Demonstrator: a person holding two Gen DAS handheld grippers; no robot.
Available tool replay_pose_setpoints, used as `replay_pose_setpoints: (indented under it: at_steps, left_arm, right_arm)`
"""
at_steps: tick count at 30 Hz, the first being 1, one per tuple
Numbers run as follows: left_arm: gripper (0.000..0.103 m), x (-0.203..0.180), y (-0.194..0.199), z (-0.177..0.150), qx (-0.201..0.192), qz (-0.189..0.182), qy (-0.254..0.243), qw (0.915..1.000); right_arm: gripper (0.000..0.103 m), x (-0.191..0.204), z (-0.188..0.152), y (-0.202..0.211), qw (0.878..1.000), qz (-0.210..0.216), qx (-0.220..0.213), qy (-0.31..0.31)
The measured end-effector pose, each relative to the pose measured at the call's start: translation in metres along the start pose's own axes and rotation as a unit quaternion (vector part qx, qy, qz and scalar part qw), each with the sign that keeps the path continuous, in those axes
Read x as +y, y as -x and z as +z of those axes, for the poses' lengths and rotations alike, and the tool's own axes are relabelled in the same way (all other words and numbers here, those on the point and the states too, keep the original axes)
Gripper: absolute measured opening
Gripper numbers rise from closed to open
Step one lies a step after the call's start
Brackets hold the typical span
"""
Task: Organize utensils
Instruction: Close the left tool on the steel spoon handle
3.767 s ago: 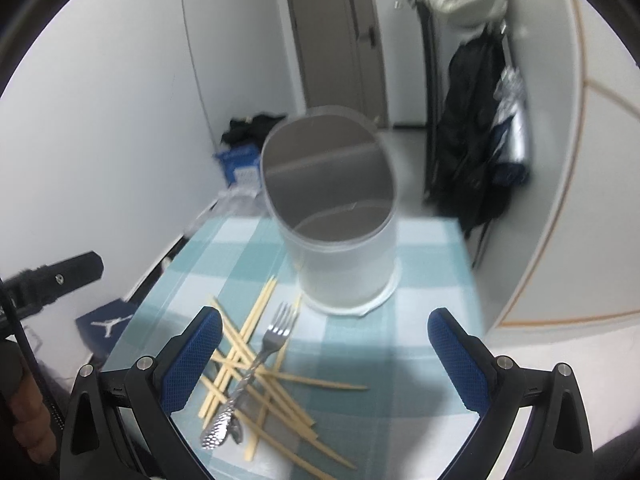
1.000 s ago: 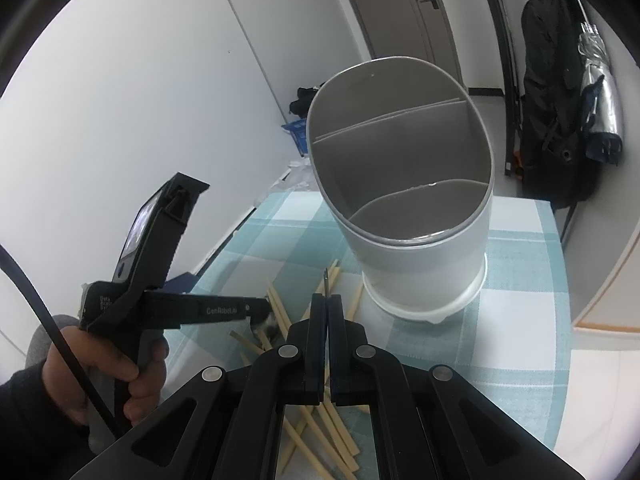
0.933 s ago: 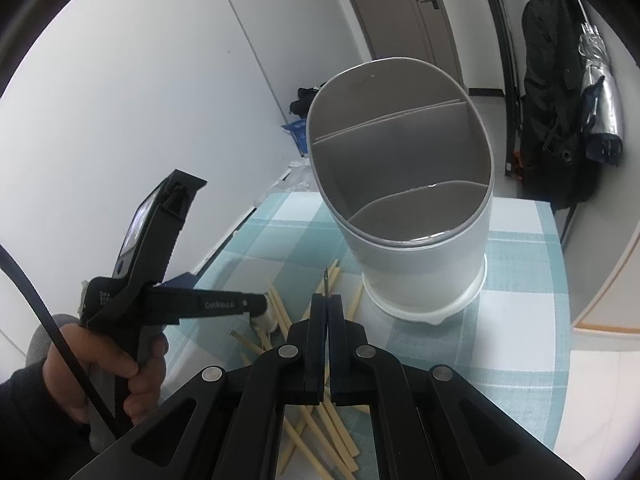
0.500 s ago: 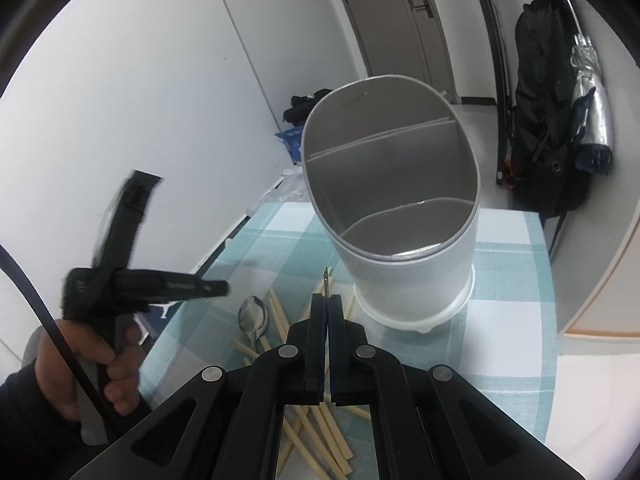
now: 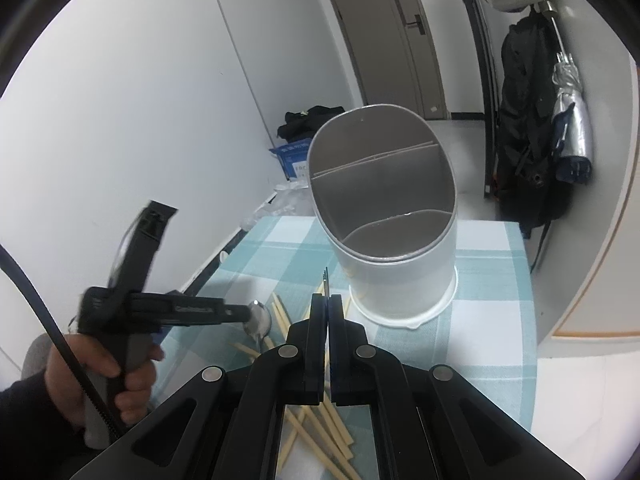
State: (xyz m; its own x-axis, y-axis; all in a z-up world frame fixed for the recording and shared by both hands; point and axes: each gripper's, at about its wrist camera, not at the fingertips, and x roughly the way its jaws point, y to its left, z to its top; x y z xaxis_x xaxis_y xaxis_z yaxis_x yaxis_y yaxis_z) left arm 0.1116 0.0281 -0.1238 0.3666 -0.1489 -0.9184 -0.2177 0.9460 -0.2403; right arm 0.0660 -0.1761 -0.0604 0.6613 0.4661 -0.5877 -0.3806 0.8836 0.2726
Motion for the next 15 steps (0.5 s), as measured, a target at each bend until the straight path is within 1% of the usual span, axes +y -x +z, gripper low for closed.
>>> replay_pose_setpoints:
  at_steps: [2,4,5,8,9,10,11,12,14,15]
  left_arm:
    - [0.046,-0.002,-0.008,0.003,0.010,0.008,0.001,0.9999]
    - [0.047,-0.005,-0.005,0.005,-0.001,0.014,-0.005,0.9999]
    - [0.047,-0.007,-0.006,0.005,0.001,0.012,-0.011,0.9999]
    - [0.046,-0.015,-0.007,0.005,-0.002,0.032,-0.028,0.9991]
    - [0.039,-0.019,-0.007,0.004,-0.004,0.044,-0.038,0.9983]
    - [0.029,-0.022,-0.006,0.003,-0.004,0.059,-0.046,0.9972]
    - [0.024,-0.026,-0.007,0.003,-0.004,0.070,-0.055,0.9960]
    - [0.018,-0.029,-0.008,0.004,-0.005,0.074,-0.059,0.9955]
    - [0.014,-0.024,-0.006,0.001,-0.007,0.071,-0.046,0.9964]
    - [0.011,-0.021,-0.006,0.002,-0.010,0.067,-0.036,0.9971]
  right_arm:
    - [0.001,-0.001,0.000,0.002,1.000,0.000,-0.001,0.000]
    - [0.001,-0.004,0.000,0.005,1.000,0.000,-0.003,-0.001]
    - [0.001,-0.005,0.001,0.006,1.000,0.001,-0.004,-0.002]
    - [0.001,-0.010,0.002,0.010,1.000,0.003,-0.008,-0.010]
    - [0.001,-0.012,0.003,0.011,1.000,0.004,-0.010,-0.012]
    - [0.001,-0.014,0.003,0.013,1.000,0.004,-0.011,-0.012]
    - [0.001,-0.015,0.004,0.014,1.000,0.003,-0.012,-0.011]
    - [0.001,-0.016,0.004,0.014,1.000,0.003,-0.012,-0.011]
    - [0.001,-0.018,0.004,0.015,1.000,0.005,-0.012,-0.013]
    - [0.001,-0.020,0.004,0.014,1.000,0.006,-0.011,-0.015]
